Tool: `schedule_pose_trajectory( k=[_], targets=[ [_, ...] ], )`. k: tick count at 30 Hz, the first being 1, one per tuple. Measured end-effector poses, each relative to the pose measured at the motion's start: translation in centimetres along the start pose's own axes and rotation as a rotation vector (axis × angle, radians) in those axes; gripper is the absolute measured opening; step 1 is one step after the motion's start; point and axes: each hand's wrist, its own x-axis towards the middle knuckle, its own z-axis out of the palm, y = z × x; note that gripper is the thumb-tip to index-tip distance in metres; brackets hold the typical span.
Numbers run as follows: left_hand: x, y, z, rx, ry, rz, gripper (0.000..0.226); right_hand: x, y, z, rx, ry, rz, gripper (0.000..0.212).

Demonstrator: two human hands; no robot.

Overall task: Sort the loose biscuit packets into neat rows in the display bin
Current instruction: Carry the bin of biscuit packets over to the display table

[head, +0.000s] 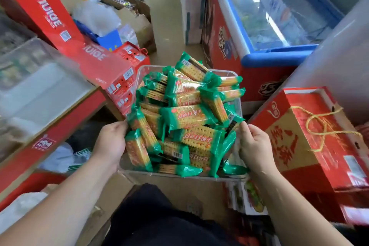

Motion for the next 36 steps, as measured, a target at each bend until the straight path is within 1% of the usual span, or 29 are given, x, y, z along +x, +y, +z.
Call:
schedule_pose_trajectory(
  k=[7, 11, 15, 19, 22, 24, 27, 31, 33, 36],
  targets=[
    [12.5, 4.2, 2.6, -0.022, 0.021, 0.006, 0.041, 13.1, -4.4, 5.3, 0.031, -0.037, -0.027, 0.04],
    [20.3, 6.8, 3.1, -0.073, 0.041, 0.013, 0.042, 21.1, -7.1, 10.0, 0.039, -0.065, -0.04, 0.05],
    [27.0, 9.7, 1.5, -0.153, 0.053, -0.042, 0.046, 27.9, -11.2, 14.9, 0.024, -0.107, -0.07, 0.056],
    [32.3, 11.4, -0.6, -0.212, 0.137, -0.077, 0.043, 33.6, -15.2, 19.9, -0.029, -0.196, -0.104, 0.063],
    [35.6, 11.9, -2.1, -0.265, 0.203, -0.097, 0.047, 37.5, -18.4, 24.0, -0.08, -0.281, -0.133, 0.042],
    [37.6, 11.7, -2.9, -0.271, 0.279, -0.154, 0.046, 40.5, -19.9, 27.1, -0.102, -0.347, -0.166, 0.037],
    [39.8, 11.2, -3.5, -0.286, 0.41, -0.255, 0.042, 45.0, -22.3, 32.3, -0.136, -0.488, -0.196, 0.034],
    [41.8, 11.8, -3.0, -0.296, 0.595, -0.332, 0.039, 51.0, -25.5, 39.4, -0.219, -0.687, -0.273, 0.038],
    [42.8, 12.7, -2.3, -0.345, 0.668, -0.396, 0.038, 53.7, -27.0, 42.8, -0.264, -0.802, -0.277, 0.038],
    [44.0, 13.7, -1.5, -0.394, 0.761, -0.446, 0.039, 56.7, -28.6, 47.5, -0.305, -0.933, -0.292, 0.04]
  ],
)
